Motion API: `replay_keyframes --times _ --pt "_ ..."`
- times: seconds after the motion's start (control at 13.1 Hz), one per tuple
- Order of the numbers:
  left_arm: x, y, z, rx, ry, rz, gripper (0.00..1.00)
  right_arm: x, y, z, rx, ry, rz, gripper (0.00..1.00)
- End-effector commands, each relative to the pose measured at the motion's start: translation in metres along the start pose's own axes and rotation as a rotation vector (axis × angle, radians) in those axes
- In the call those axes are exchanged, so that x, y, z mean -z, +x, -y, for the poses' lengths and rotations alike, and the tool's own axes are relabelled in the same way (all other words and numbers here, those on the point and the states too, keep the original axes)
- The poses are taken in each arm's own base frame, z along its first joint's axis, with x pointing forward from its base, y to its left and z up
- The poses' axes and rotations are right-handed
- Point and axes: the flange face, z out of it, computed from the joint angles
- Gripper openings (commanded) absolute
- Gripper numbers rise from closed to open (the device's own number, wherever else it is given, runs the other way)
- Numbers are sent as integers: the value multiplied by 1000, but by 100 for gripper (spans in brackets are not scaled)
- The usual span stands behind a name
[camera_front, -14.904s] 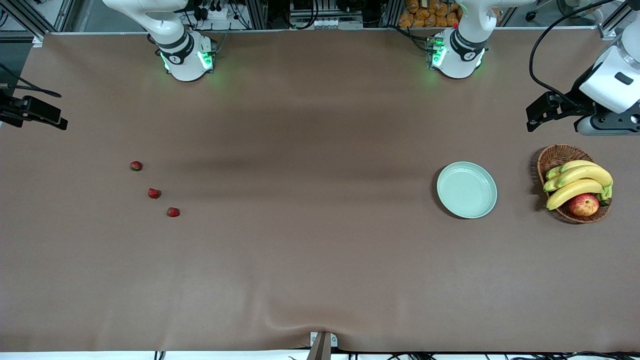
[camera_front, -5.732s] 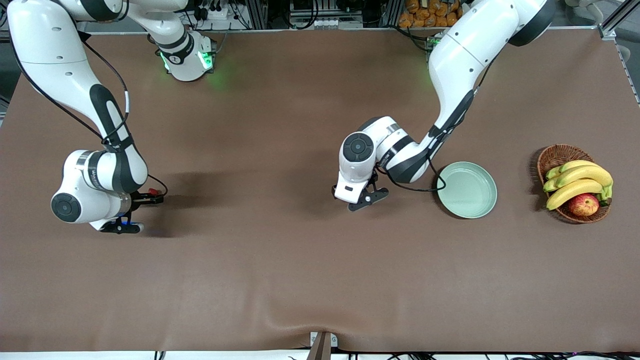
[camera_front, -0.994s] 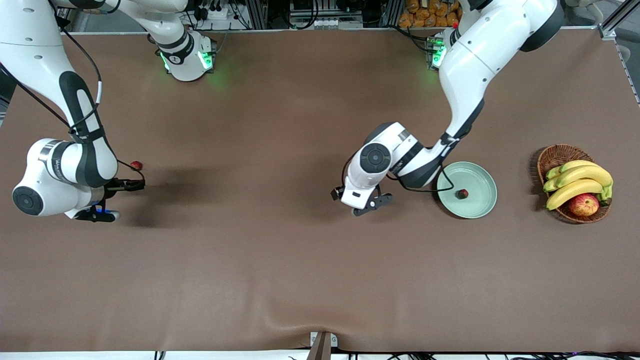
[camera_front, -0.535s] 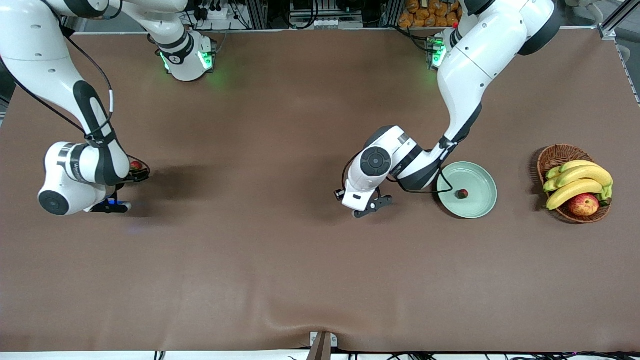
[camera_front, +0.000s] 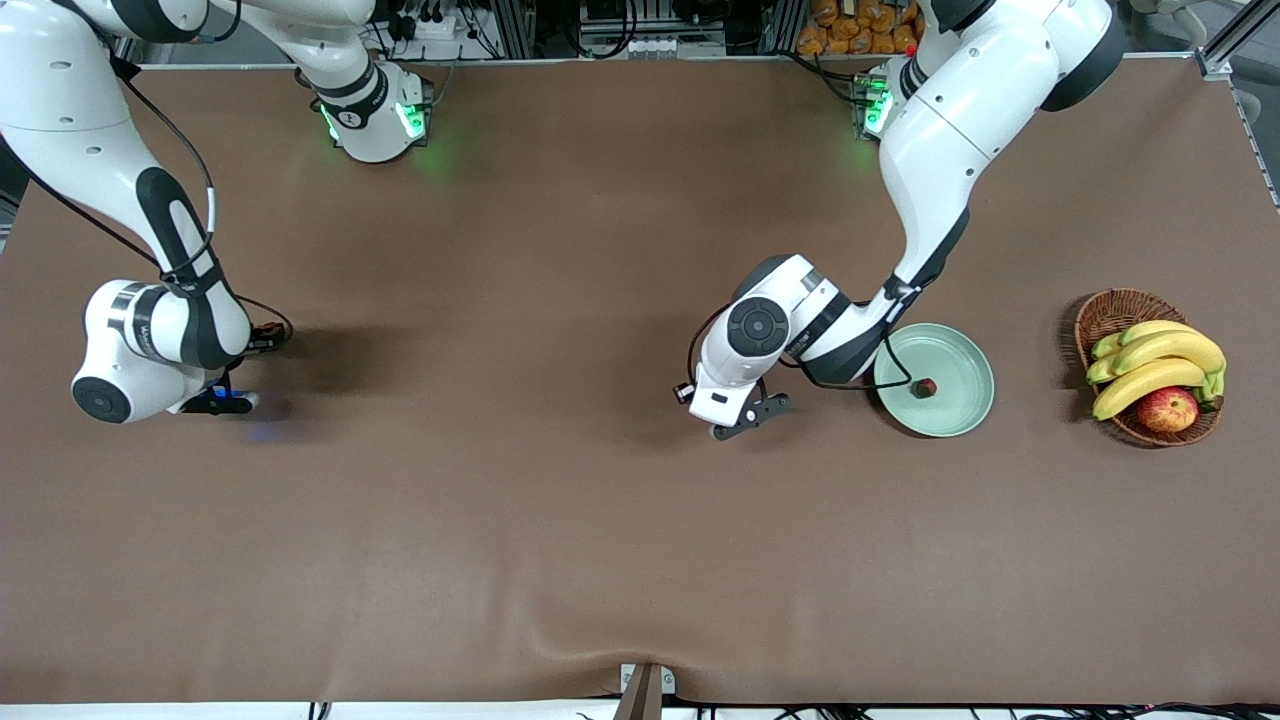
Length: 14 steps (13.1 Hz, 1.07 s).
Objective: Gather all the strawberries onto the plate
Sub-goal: 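Grasp the second strawberry with the left gripper while the right gripper grasps the third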
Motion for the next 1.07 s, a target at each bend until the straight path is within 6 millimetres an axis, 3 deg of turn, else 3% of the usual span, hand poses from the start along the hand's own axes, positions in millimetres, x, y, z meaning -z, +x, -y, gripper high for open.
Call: replay_keyframes --times 0.0,0.15,0.23,0.38,0.61,0.84,0.99 --pt "14 10 8 12 10 -7 0 -2 -4 2 25 -17 6 20" --pt "52 30 20 30 34 -34 0 7 0 14 33 -24 -11 3" --pt "71 42 29 30 42 -43 0 24 6 30 49 -40 -40 0" --pt "100 62 51 9 93 -49 0 51 15 84 103 -66 -90 0" --pt "120 109 110 -64 202 11 0 76 20 214 85 105 -151 0" --pt "118 143 165 -149 262 78 0 92 0 380 48 300 -163 0" --pt "107 156 199 -202 286 114 0 99 -11 461 -1 403 -182 0"
